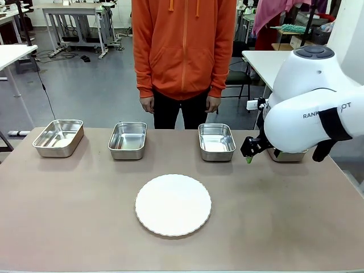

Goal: Place the bread in the container.
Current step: Place the Butter Roll into the Airtight Container indicated by the human.

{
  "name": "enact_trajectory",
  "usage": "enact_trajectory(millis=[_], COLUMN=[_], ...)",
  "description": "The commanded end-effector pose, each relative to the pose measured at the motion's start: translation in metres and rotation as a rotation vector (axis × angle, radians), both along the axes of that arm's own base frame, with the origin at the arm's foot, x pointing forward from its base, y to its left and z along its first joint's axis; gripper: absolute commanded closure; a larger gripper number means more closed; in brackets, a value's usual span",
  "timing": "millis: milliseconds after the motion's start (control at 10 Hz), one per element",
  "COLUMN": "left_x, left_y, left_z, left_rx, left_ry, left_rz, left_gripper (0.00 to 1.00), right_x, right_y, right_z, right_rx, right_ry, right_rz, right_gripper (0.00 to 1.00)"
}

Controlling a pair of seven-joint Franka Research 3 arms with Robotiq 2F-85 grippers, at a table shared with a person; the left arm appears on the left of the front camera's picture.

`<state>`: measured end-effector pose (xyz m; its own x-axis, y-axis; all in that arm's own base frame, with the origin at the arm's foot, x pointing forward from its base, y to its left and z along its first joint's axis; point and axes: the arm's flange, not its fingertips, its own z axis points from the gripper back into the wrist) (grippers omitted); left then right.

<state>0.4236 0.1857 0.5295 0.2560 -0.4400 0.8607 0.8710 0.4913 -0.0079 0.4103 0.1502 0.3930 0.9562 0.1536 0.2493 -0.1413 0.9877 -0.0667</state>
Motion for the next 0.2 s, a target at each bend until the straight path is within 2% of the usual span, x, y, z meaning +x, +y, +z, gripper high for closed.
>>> enact_trajectory(millis=[0,100], left_x=[-0.0024,-0.0024], left_y=[0.0,0.0], left_z=[0.0004,0.0004], left_rx=[-0.009,-0.009], left_ry=[-0.014,-0.014], left_rz=[-0.012,-0.012], left_gripper=[0.0,0.0], right_x=[0.0027,0.0027], right_y=[0.004,0.004], right_z=[0.0001,0.0001], right_rx=[-0.009,-0.009], right_ry=[-0.014,-0.014], right_rz=[-0.027,-0.027], right_gripper=[0.0,0.0])
